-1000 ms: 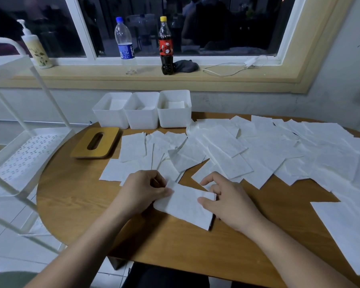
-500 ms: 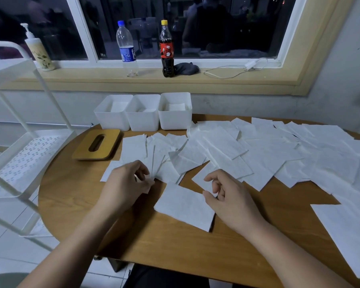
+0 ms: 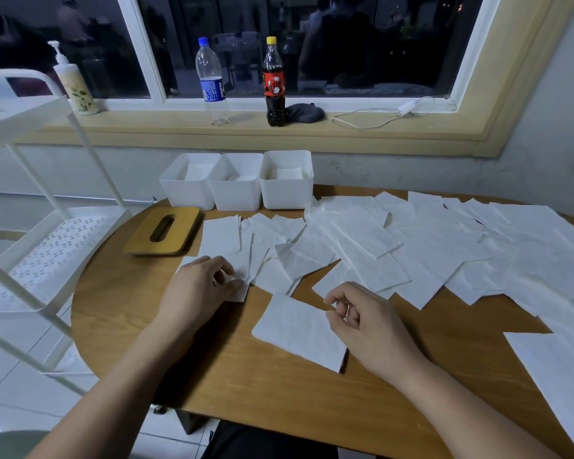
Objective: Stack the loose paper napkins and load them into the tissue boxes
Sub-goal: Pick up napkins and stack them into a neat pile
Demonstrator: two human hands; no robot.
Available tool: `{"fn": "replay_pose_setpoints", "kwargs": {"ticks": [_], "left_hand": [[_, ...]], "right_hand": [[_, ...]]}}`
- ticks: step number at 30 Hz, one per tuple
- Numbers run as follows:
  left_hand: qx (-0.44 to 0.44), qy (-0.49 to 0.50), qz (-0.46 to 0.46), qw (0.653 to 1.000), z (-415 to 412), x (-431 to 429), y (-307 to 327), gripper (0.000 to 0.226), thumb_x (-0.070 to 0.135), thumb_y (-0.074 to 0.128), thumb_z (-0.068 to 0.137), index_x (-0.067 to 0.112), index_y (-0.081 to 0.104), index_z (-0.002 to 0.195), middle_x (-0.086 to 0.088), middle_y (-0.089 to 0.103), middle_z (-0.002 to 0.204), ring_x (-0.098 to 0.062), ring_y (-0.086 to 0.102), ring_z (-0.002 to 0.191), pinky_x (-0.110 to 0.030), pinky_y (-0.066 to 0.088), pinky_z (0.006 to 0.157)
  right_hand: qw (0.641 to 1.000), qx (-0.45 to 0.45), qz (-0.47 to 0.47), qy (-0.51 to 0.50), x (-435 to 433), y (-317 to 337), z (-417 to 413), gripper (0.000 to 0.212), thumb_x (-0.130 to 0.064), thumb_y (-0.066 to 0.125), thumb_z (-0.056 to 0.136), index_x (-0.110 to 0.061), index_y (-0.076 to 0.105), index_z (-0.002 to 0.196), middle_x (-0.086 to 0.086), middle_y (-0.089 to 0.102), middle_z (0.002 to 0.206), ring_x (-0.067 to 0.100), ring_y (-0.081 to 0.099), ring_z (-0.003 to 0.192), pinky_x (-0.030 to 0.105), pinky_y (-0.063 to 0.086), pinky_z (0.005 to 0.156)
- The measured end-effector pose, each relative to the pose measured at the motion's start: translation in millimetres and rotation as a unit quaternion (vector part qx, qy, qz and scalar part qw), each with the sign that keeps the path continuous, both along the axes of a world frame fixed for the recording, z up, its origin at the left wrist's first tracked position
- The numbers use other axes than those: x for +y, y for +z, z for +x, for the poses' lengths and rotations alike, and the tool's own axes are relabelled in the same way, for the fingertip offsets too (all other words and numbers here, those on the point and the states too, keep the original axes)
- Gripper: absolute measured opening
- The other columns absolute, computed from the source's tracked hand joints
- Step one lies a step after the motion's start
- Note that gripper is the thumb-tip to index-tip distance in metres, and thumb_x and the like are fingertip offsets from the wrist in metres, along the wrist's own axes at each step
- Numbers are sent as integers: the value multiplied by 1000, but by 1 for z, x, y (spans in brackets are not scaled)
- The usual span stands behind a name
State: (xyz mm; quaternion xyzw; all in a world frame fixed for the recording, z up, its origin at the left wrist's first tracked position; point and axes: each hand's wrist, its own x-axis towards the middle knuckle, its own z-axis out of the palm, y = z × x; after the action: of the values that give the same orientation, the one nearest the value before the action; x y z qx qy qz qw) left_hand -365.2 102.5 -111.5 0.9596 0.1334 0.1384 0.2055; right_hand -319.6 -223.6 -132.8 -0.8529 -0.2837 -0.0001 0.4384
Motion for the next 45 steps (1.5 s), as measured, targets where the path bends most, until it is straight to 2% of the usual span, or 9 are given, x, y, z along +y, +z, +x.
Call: {"fn": "replay_pose_setpoints", "kwargs": {"ticks": [12,17,21,26,29,34,39,42,45], "left_hand": [[-91,-66,-32,993,-9,-22,37,7,27,80,97,33,75,96,18,70,90,-3,64,83,-14,47,65],[-91,-112,-162,976,-30,-49,72,7,34,75,99,33,77,93,17,73,95,-9,65,88,-16,47,65],[-73,-161,-337,925,-38,-61,94,12,31,74,99,21,80,97,0,78,102,-22,73,101,-41,61,82],[-35,-131,-400,907,-30,-67,84,13,25,75,97,14,81,98,1,78,92,-5,71,83,-17,54,69],[-5,-86,-388,917,-20,-65,64,10,24,77,99,18,82,93,3,76,86,-1,65,74,-17,51,64],[45,-37,-339,939,-5,-62,32,13,35,80,97,24,83,90,5,79,91,-15,73,89,-34,61,78],[100,-38,-267,958,0,-61,19,12,39,80,96,27,82,93,12,79,89,-10,73,89,-25,60,72],[106,-47,-234,965,1,-62,17,10,39,80,96,30,80,95,13,77,94,-9,71,94,-30,64,80],[111,-61,-191,973,1,-62,15,7,38,80,95,32,78,96,14,75,98,-8,69,95,-29,64,83]], "right_hand": [[999,4,33,-5,1,6,-3,18,-18,74,98,-33,68,104,-13,60,95,19,59,80,19,52,69],[998,18,47,-26,2,11,-2,36,-34,81,95,-38,60,124,-23,59,117,7,58,113,17,53,82],[992,87,90,-11,1,15,-2,62,-54,79,91,-44,48,144,-28,57,138,1,55,131,20,50,99],[955,229,187,34,-1,28,-4,30,-34,74,100,-28,67,128,-6,79,117,14,76,107,33,58,87],[945,253,207,29,-3,31,-4,12,-16,73,102,-15,71,114,2,82,100,15,77,86,36,57,76],[961,238,138,13,-4,33,-2,25,-19,79,97,-27,64,116,6,78,79,20,67,59,34,47,58],[983,182,25,1,-2,26,-4,32,-27,80,93,-39,58,115,7,65,61,18,61,49,40,61,73],[987,161,4,0,-3,22,-2,35,-28,80,92,-42,56,113,5,56,64,15,50,44,34,50,51],[992,126,-26,15,-3,17,-2,38,-28,78,91,-44,53,115,5,46,63,13,40,49,35,38,51]]}}
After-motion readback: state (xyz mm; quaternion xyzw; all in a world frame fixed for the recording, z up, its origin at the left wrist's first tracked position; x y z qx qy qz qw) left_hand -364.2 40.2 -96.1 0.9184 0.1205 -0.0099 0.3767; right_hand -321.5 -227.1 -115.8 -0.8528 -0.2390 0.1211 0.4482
